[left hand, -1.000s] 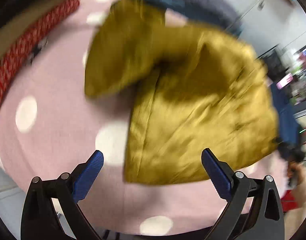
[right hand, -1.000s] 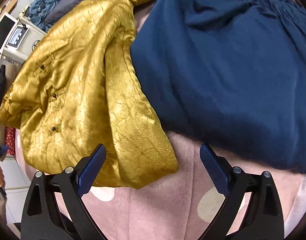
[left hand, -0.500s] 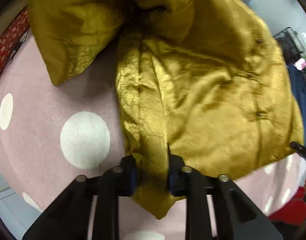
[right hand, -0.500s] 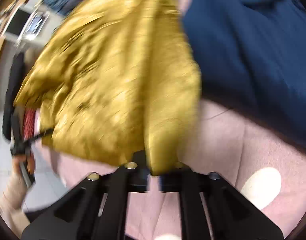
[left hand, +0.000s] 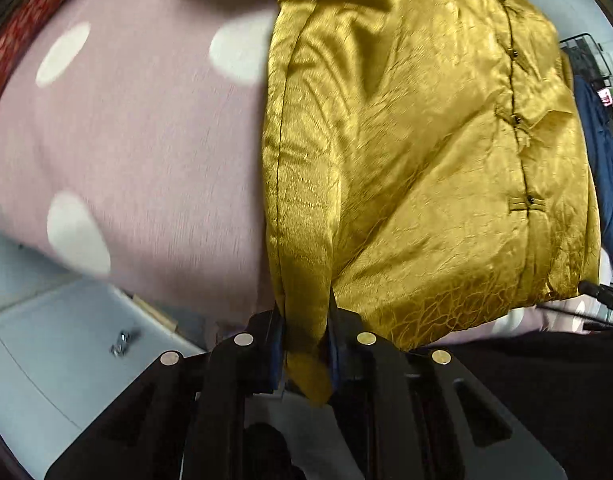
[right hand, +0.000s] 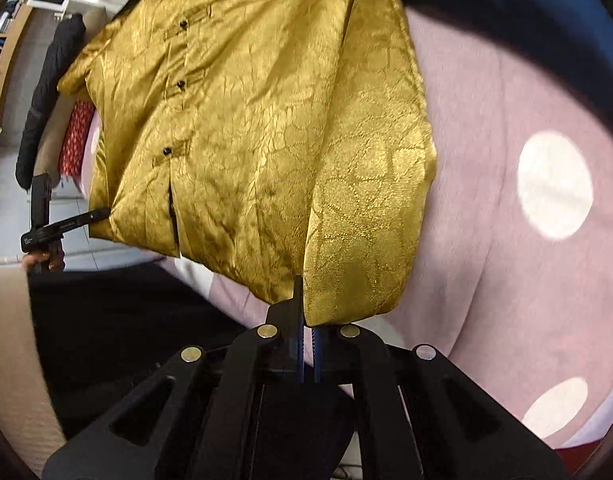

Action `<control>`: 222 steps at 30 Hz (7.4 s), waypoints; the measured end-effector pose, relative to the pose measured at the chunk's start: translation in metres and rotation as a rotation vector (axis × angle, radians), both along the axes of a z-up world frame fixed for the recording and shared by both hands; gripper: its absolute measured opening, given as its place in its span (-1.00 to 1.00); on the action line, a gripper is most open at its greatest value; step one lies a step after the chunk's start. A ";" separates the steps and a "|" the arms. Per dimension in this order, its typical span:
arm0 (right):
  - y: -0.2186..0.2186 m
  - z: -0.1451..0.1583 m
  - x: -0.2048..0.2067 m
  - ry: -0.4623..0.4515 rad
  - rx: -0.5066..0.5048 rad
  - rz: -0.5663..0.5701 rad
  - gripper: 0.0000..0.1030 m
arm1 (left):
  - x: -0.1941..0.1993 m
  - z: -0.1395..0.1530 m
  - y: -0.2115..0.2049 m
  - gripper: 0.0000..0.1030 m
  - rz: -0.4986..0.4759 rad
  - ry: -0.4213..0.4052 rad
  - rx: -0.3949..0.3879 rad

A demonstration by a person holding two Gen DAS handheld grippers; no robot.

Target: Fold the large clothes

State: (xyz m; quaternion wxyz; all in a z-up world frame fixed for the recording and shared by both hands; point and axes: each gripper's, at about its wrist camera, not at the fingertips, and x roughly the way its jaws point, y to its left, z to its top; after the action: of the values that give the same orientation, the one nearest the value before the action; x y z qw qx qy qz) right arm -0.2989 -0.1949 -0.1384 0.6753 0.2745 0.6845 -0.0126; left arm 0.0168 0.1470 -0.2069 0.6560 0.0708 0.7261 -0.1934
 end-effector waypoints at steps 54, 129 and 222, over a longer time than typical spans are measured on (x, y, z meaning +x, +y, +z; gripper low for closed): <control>-0.197 0.071 0.257 -0.261 -0.603 -0.297 -0.87 | 0.063 0.094 -0.175 0.55 -0.135 -0.298 -0.098; 0.112 0.028 0.248 -0.415 -0.403 0.495 0.43 | 0.056 0.107 -0.098 0.64 0.097 -0.374 -0.051; -0.021 -0.010 -0.042 0.138 -0.316 0.025 -0.09 | 0.012 0.040 0.010 0.37 -0.043 -0.255 0.087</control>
State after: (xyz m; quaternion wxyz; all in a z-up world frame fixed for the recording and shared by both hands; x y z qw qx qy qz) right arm -0.3411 -0.2159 -0.1484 0.6616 0.1547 0.7220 -0.1305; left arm 0.0292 0.1572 -0.1669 0.7350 0.1389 0.6428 -0.1651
